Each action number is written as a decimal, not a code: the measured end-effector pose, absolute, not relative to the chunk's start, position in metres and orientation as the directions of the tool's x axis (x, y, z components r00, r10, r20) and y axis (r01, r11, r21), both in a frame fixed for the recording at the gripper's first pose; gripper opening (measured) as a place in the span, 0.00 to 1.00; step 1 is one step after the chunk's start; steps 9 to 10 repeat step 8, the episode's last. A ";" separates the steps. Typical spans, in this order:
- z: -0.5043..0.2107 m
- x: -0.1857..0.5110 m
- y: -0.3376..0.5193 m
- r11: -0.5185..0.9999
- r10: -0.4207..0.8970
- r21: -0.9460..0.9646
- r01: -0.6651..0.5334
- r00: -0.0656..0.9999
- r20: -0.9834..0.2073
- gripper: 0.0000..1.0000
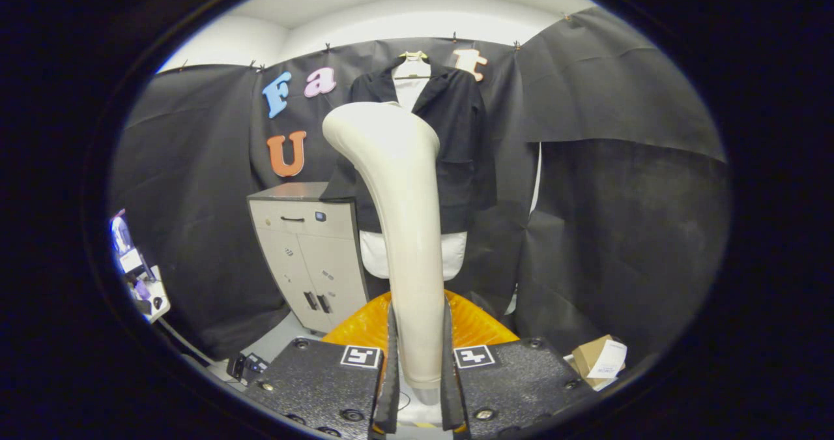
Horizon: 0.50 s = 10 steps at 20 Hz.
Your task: Iron the clothes twice with a garment steamer, once on the left side and once on the right side.
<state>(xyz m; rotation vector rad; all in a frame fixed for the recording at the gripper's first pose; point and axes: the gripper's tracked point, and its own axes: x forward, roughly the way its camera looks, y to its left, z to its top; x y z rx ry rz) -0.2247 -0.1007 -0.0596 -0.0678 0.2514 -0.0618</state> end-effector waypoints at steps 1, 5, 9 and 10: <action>-0.056 -0.224 -0.100 0.995 -0.074 -0.075 0.058 0.968 -0.238 0.28; -0.052 -0.218 -0.090 0.995 -0.074 -0.082 0.057 0.971 -0.226 0.28; -0.055 -0.212 -0.085 0.994 -0.077 -0.088 0.058 0.970 -0.232 0.28; -0.055 -0.212 -0.085 0.994 -0.077 -0.088 0.058 0.970 -0.232 0.28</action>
